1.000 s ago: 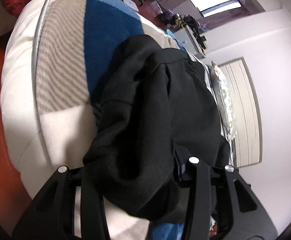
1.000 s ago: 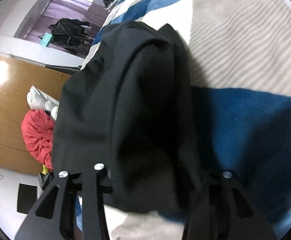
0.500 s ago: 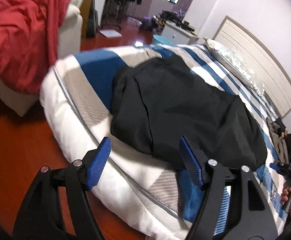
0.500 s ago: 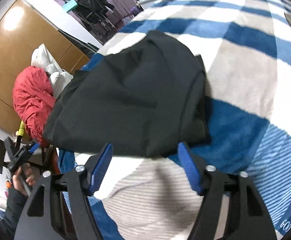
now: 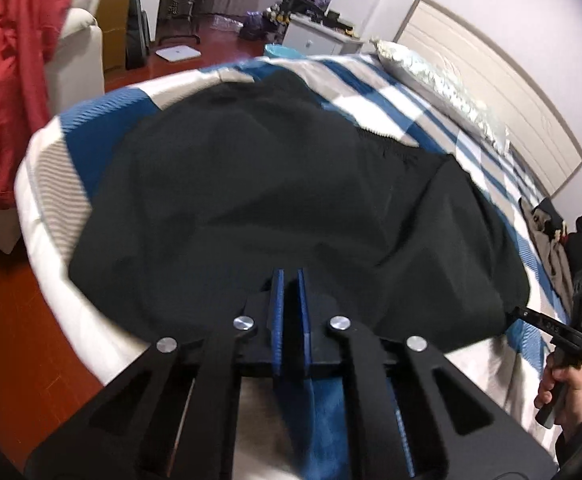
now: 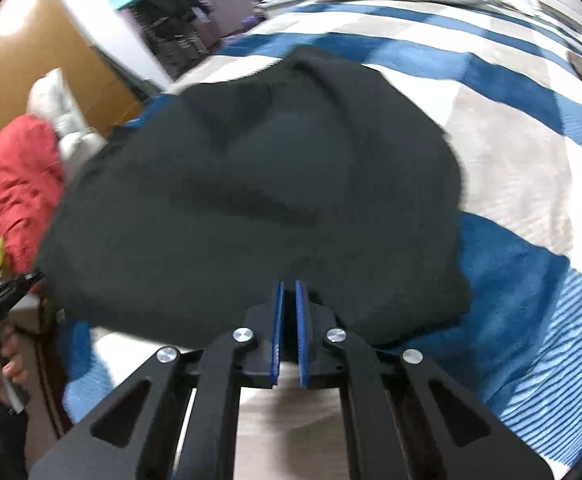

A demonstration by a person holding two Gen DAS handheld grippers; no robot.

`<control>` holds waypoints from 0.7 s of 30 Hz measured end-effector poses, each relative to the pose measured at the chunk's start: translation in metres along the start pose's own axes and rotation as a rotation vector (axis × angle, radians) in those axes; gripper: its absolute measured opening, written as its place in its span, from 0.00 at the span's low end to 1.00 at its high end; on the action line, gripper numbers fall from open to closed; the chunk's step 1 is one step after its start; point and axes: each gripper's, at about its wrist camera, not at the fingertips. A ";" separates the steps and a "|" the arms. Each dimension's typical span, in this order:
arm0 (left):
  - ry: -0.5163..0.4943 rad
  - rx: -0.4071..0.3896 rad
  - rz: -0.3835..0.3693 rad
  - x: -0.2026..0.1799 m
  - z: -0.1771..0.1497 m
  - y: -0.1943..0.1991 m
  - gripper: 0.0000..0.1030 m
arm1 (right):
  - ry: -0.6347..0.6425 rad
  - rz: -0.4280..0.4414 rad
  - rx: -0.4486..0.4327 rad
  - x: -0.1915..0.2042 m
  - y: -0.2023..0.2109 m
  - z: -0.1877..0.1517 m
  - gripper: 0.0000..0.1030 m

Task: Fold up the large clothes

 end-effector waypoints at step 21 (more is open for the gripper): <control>-0.034 0.024 -0.061 -0.010 -0.001 0.017 0.17 | -0.083 0.115 0.078 -0.021 0.033 0.006 0.09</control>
Point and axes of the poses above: each gripper's, at about its wrist camera, not at the fingertips, and y roughly against the way its jaws point, x to its left, z to its top, and after that the axes turned 15 degrees about -y, right-handed
